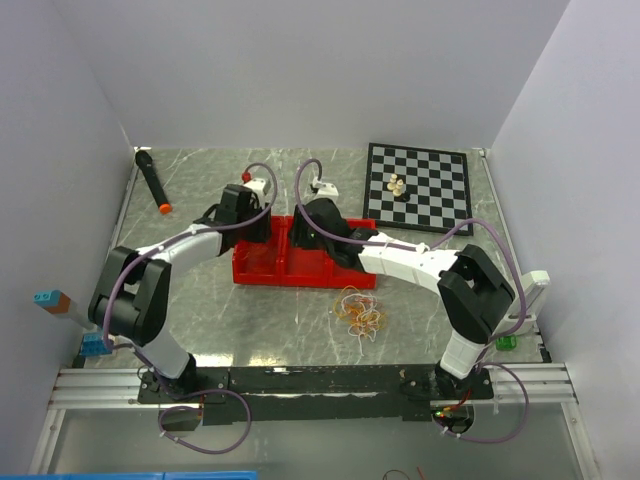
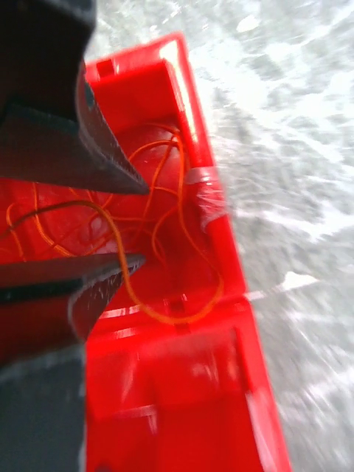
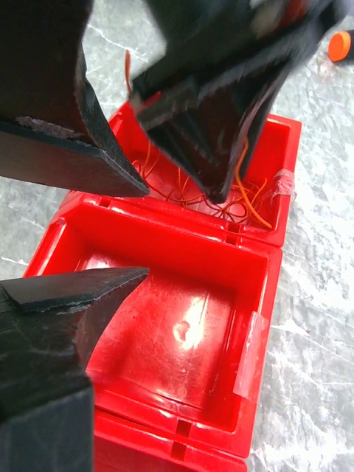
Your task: Untangle the cables
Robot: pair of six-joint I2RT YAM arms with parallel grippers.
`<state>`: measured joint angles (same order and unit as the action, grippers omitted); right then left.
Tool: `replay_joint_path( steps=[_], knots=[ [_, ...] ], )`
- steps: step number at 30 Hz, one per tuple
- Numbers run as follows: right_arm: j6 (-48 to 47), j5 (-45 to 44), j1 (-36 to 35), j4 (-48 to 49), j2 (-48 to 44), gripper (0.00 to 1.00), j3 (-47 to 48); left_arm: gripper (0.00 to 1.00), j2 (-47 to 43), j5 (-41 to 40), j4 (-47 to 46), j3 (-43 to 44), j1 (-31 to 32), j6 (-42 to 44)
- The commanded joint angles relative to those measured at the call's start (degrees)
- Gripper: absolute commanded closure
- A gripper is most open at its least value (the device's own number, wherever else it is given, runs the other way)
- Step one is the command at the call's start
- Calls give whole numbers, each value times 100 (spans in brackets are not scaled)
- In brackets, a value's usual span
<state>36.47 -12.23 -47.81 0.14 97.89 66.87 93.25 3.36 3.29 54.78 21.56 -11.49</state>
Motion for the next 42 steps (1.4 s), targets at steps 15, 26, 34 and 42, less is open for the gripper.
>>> replay_joint_path(
  steps=[15, 26, 34, 42],
  knots=[
    [36, 212, 61, 417, -129, 45, -51, 5, -862, 2466, 971, 1358, -1398, -222],
    [-218, 230, -61, 284, -323, 50, -183, 35, -1029, 3611, 2122, 1579, -1919, 1622],
    [-1545, 133, -1343, 513, -446, 34, -288, 47, -590, 4129, 2105, 1728, -2920, 1193],
    [-2294, 598, -1802, 207, 221, 22, 149, 50, -510, 4086, 2088, 1746, -3105, 1193]
  ],
)
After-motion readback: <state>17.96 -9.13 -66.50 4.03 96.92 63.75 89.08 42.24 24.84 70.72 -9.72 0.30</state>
